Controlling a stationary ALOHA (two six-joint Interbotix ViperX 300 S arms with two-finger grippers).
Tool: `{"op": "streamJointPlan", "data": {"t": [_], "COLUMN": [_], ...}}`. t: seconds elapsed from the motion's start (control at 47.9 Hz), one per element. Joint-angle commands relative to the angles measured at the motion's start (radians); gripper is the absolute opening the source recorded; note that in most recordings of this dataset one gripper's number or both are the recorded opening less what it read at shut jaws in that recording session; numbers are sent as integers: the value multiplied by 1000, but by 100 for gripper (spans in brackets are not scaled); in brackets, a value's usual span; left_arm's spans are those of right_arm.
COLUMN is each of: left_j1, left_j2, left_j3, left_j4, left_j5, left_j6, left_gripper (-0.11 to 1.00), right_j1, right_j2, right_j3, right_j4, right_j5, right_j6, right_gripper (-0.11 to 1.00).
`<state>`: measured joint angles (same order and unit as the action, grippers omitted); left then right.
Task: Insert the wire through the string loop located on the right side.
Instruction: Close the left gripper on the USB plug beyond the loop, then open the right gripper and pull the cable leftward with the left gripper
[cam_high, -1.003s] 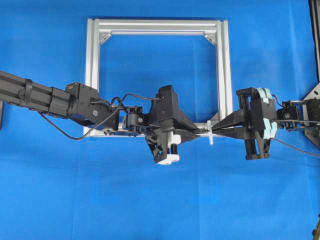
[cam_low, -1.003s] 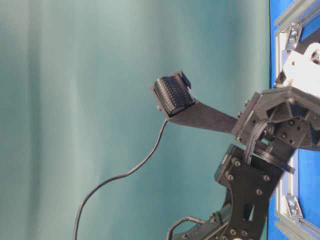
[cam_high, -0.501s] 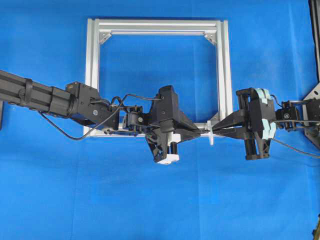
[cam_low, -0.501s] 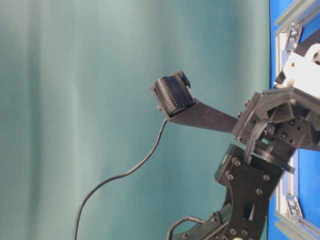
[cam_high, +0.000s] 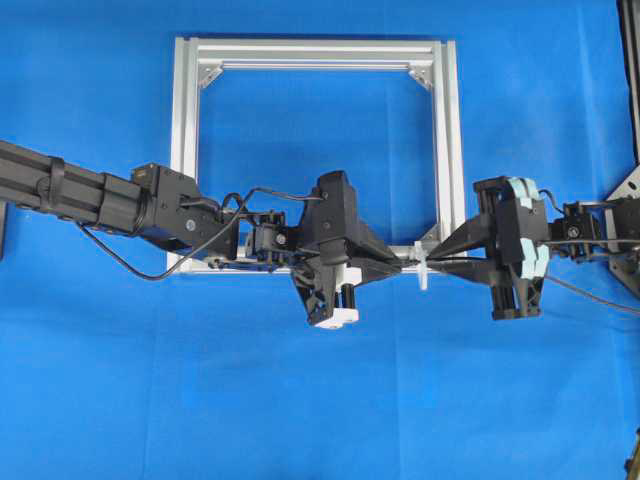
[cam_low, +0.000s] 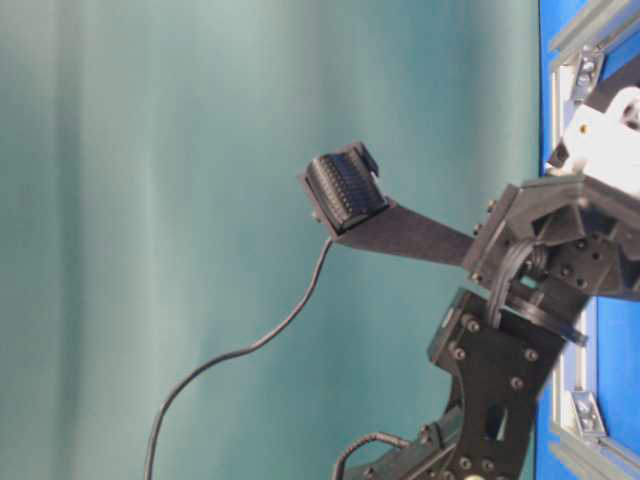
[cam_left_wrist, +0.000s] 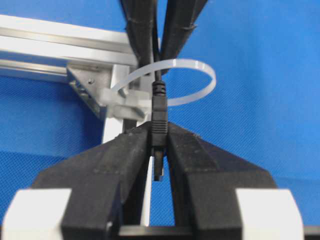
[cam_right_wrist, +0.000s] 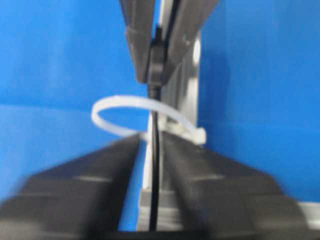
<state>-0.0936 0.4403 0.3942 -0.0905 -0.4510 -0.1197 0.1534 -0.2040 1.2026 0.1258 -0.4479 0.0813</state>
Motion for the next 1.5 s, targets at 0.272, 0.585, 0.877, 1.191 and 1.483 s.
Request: {"op": "streamJointPlan", "data": {"t": [0.272, 0.585, 0.877, 1.191, 1.483], "left_j1": [-2, -2, -6, -25, -58], "left_j2": [-25, -49, -141, -319, -437], "left_j3": [-17, 6, 150, 420, 637], "left_j4": [3, 3, 2, 3, 3], "left_j5": [-9, -11, -43, -169, -230], "left_j6": [2, 8, 8, 0, -9], "left_gripper": [7, 7, 7, 7, 7], "right_j1": [-2, -2, -2, -2, -2], "right_j2": [-23, -23, -23, -23, -23], "right_j3": [-3, -6, -9, -11, -11], "right_j4": [-2, -2, -2, -2, -2], "right_j5": [9, 9, 8, 5, 5], "right_j6": [0, 0, -2, -3, -3], "right_gripper": [95, 94, 94, 94, 94]}}
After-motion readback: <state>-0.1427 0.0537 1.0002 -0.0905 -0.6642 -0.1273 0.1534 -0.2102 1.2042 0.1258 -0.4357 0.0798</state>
